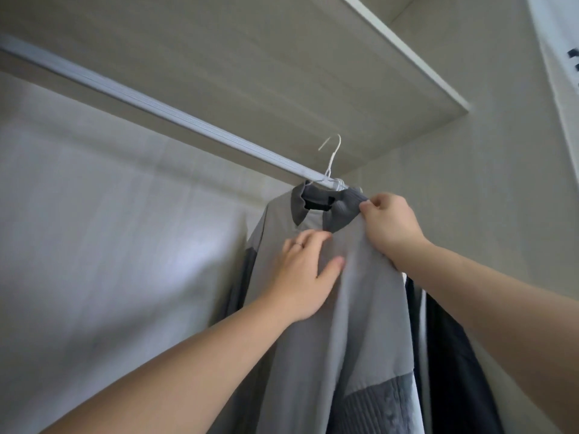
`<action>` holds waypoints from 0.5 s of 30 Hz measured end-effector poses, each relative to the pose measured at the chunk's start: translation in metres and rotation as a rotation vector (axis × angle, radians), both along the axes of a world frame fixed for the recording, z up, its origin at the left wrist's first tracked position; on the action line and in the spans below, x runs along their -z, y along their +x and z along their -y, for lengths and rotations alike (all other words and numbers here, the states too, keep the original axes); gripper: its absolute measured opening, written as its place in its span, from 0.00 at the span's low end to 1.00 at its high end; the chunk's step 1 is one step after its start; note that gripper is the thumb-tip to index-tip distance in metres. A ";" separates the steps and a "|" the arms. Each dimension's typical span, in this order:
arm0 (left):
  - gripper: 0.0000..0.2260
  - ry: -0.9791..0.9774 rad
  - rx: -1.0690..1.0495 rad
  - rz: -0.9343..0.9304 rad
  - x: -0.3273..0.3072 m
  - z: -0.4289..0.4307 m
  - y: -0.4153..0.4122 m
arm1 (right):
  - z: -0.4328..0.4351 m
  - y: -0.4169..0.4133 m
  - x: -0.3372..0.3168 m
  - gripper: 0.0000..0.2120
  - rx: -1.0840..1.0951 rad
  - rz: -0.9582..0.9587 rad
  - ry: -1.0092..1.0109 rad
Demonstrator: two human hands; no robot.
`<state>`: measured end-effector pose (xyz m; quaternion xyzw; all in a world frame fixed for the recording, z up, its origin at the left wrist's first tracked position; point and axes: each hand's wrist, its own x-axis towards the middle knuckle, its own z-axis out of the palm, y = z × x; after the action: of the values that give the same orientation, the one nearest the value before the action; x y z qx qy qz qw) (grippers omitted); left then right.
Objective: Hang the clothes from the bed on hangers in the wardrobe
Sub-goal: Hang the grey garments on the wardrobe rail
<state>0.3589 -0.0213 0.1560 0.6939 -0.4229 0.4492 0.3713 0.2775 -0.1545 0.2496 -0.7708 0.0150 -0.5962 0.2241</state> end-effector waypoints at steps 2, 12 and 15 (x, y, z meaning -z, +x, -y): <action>0.24 -0.117 -0.060 0.111 -0.004 0.001 -0.006 | 0.010 -0.026 0.004 0.10 0.063 0.035 -0.062; 0.27 -0.342 -0.090 0.225 -0.047 0.066 -0.107 | 0.097 -0.224 0.015 0.10 0.536 0.084 -0.336; 0.27 -0.329 -0.014 0.274 -0.053 0.103 -0.161 | 0.127 -0.297 0.011 0.09 0.669 0.094 -0.332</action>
<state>0.1974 -0.1241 0.2090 0.5594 -0.3853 0.6048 0.4157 -0.0195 -0.2812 0.2383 -0.7210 0.1588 -0.6654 -0.1105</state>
